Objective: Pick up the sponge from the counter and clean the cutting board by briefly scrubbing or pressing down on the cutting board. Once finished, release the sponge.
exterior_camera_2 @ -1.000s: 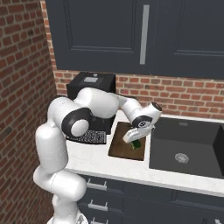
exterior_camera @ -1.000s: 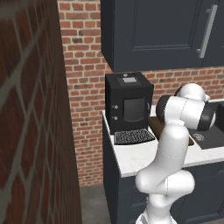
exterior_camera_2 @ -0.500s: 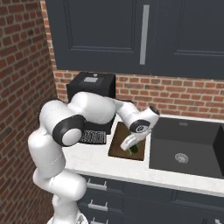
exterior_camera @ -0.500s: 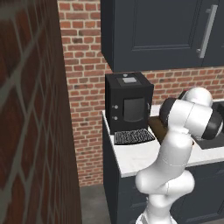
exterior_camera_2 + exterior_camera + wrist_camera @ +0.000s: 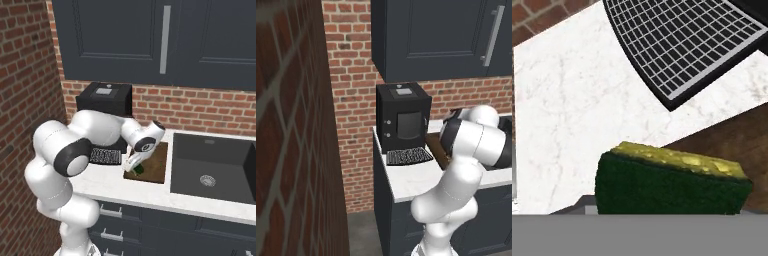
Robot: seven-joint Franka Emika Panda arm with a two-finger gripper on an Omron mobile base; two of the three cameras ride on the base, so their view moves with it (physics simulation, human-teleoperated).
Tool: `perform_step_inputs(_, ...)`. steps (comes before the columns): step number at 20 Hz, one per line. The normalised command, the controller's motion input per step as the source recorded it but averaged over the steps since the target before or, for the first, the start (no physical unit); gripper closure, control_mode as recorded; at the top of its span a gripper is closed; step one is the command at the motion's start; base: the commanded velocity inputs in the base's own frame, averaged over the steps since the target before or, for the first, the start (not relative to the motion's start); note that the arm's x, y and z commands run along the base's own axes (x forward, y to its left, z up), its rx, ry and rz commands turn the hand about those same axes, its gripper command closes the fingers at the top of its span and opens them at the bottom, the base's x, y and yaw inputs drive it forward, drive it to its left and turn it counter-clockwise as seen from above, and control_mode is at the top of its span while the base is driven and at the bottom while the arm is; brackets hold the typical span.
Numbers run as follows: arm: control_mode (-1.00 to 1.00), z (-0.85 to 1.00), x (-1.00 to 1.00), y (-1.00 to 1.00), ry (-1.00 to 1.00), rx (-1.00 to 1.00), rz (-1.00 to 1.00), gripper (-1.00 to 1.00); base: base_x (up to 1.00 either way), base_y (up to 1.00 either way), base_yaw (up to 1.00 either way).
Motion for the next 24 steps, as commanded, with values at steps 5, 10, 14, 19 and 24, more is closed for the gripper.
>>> perform_step_inputs(5, -1.0, -0.06, 0.0, 0.14, -0.01, -0.06, 0.0, 1.0, 0.0, 0.0, 0.0)
perform_step_inputs(10, -1.0, -0.22, 0.03, -0.42, -0.02, -0.11, 0.0, 1.0, 0.0, 0.0, 0.0)
perform_step_inputs(14, -1.0, -0.22, 0.16, -0.68, 0.0, -0.12, 0.0, 1.0, 0.0, 0.0, 0.0)
perform_step_inputs(19, -1.0, -0.28, 0.1, -0.85, 0.0, -0.08, 0.0, 1.0, 0.0, 0.0, 0.0)
perform_step_inputs(24, -1.0, -0.31, 0.01, -0.93, 0.0, -0.04, 0.01, 1.0, 0.0, 0.0, 0.0)
